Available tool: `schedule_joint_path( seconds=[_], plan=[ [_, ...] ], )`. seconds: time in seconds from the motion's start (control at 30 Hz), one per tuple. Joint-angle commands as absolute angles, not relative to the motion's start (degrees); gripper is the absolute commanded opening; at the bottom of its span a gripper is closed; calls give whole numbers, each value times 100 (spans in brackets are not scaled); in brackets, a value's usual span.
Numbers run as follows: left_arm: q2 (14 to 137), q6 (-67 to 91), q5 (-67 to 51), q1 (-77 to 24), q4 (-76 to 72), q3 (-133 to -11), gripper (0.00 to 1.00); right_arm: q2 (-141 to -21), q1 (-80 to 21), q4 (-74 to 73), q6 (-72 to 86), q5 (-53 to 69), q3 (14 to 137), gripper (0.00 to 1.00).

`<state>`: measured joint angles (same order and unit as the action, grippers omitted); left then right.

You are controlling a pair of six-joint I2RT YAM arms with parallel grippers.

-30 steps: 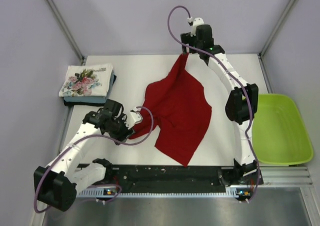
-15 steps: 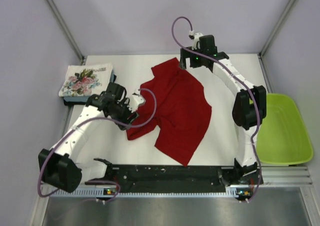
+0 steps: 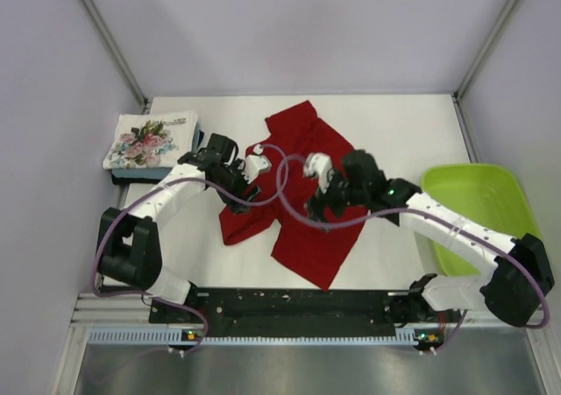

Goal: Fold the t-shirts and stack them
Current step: Flatten out the tshirt

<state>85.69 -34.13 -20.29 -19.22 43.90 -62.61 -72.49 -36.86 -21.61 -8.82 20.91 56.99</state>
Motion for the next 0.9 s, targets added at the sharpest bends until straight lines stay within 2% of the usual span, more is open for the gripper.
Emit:
schedule_joint_path(
  seconds=[0.0,0.23,0.5,0.6,0.63,0.7,0.73,0.8,0.83,0.87],
  plan=[
    [8710,-3261,-1583,-1855,3543,-6126,73,-7032,-5034,-2487,-2565,2023,4818,99],
    [8543,-3410,-1995,-1600,3647,-5942,59,-7566,-5931,-2636,-2917,1697,4254,99],
    [8578,-3603,-2197,-1600,3973,-5546,58,-8858,-6143,-2768,-3427,1345,4447,96],
    [8666,-3542,-2328,-1600,3999,-5590,58,-9184,-6187,-2987,-3699,1380,4456,89],
    [8727,-3498,-2416,-1600,3982,-5607,58,-9263,-6222,-3058,-3761,1345,4439,79],
    [8885,-3437,-2513,-1617,3981,-5660,57,-9360,-6240,-3059,-3718,1144,4482,42],
    [8990,-3393,-2505,-1617,3981,-5695,54,-9343,-6240,-3076,-3683,1056,4535,31],
    [9131,-3366,-2444,-1617,3990,-5791,34,-9238,-6231,-3102,-3665,845,4605,7],
    [9158,-3340,-2365,-1617,3982,-5827,23,-9168,-6223,-3120,-3648,722,4649,0],
    [9149,-3314,-2303,-1608,3973,-5871,6,-9089,-6188,-3146,-3639,581,4676,0]
  ],
)
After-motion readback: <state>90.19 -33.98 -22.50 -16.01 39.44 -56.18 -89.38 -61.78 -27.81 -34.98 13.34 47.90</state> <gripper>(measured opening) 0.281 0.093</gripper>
